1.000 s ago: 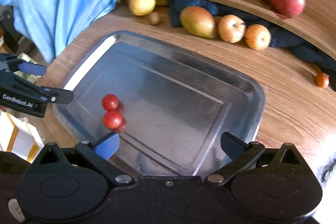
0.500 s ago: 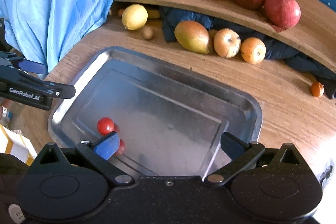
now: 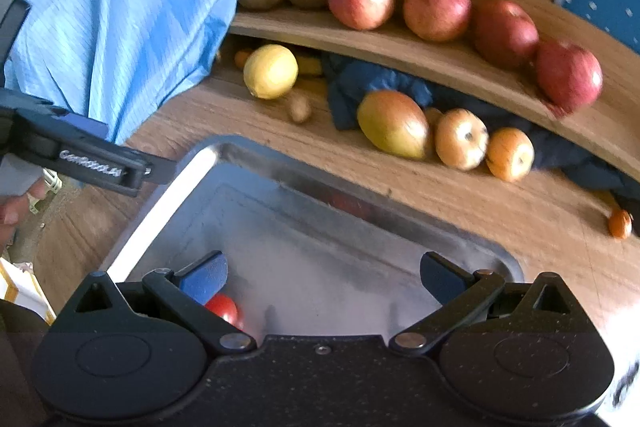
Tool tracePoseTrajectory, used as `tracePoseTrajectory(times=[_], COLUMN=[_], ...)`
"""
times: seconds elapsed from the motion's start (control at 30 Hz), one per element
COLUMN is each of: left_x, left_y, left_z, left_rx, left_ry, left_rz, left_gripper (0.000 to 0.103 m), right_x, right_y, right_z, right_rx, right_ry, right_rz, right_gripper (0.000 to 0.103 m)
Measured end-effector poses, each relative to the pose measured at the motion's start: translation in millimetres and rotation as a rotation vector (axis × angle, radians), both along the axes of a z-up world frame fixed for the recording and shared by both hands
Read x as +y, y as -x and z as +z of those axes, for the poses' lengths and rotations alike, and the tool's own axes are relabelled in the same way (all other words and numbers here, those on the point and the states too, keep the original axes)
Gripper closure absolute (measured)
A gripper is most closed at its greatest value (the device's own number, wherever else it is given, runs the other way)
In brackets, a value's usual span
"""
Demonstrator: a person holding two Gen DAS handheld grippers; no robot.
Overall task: Organize fruits
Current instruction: 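Withdraw both open grippers from the tray toward the shelf, then close the right gripper around the yellow lemon under the shelf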
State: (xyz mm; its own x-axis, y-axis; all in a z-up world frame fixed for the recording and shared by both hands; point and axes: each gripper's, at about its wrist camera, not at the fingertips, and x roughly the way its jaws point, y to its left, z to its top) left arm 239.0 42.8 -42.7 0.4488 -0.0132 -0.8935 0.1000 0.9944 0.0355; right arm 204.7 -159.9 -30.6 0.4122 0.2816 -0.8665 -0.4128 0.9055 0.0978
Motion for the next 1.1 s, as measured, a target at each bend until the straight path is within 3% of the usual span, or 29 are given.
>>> tracePoseTrajectory(times=[0.47, 0.87, 1.1], left_x=[-4.8, -0.3, 12.0], left_y=[-56.6, -89.9, -104.6], left_z=[-8.5, -15.9, -16.1], left_rx=[-0.025, -0.054, -0.090], left_ry=[0.020, 0.033, 0.094], left_rz=[-0.042, 0.006, 0.057], left_gripper=[0.001, 0.001, 0.000], right_x=[40.9, 64.8, 74.8], right_y=[-31.9, -50.8, -62.7], right_z=[-2.5, -12.0, -20.5], right_rx=[-0.058, -0.104, -0.128], right_ry=[0.006, 0.052, 0.030], right_rz=[-0.001, 0.011, 0.047], right_gripper=[0.001, 0.001, 0.003])
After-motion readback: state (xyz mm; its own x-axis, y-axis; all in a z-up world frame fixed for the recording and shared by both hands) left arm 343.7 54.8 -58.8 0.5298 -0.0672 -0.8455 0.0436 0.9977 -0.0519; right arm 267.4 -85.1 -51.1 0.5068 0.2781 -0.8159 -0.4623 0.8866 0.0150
